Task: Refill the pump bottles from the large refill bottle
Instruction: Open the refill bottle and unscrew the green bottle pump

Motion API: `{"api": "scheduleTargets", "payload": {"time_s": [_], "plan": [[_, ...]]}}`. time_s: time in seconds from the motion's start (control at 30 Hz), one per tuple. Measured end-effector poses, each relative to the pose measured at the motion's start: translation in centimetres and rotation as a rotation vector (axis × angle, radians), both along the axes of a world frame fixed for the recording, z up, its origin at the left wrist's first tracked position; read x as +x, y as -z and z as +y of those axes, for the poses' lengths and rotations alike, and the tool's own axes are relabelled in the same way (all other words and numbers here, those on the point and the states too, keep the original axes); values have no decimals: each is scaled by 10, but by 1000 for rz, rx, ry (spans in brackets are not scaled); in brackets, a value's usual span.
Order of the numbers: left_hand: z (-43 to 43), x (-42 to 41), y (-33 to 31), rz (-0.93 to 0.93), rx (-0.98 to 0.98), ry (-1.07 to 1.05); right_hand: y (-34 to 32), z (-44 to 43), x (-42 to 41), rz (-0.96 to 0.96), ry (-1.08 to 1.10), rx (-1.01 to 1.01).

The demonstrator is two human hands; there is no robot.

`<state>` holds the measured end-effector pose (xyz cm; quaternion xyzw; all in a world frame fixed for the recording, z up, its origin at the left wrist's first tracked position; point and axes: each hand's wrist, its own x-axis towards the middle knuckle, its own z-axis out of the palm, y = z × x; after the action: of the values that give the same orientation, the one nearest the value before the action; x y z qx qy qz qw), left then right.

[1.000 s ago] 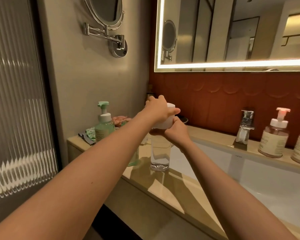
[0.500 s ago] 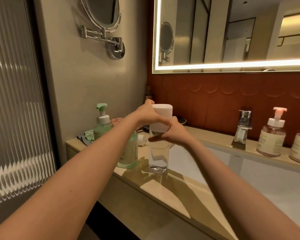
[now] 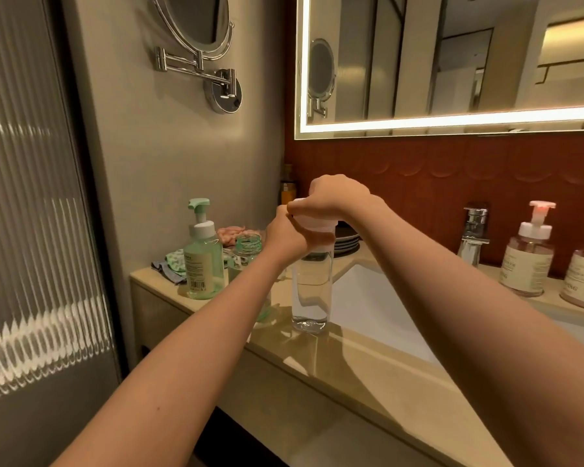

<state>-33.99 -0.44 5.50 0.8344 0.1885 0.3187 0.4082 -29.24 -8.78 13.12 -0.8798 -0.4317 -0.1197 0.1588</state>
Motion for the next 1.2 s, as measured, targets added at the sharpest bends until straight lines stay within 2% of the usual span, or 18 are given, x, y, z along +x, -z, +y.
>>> {"api": "scheduleTargets", "payload": {"time_s": [0.13, 0.27, 0.4, 0.57, 0.7, 0.8, 1.2], "plan": [[-4, -13, -7, -30, -7, 64, -16, -2, -7, 219, -197, -124], [-3, -13, -8, -40, -17, 80, -19, -1, -3, 119, -128, -136], [-4, -10, -8, -23, 12, 103, -27, -1, -5, 202, -227, -135], [-4, -14, -10, -28, 7, 117, -24, -6, -1, 165, -139, -125], [1, -19, -16, 16, 50, 150, -31, -8, -3, 218, -242, -87], [4, -22, -16, 11, 46, 147, -28, -5, -4, 158, -220, -106], [7, -30, -19, 71, 50, 131, -31, -5, -11, 192, -222, -213]]}}
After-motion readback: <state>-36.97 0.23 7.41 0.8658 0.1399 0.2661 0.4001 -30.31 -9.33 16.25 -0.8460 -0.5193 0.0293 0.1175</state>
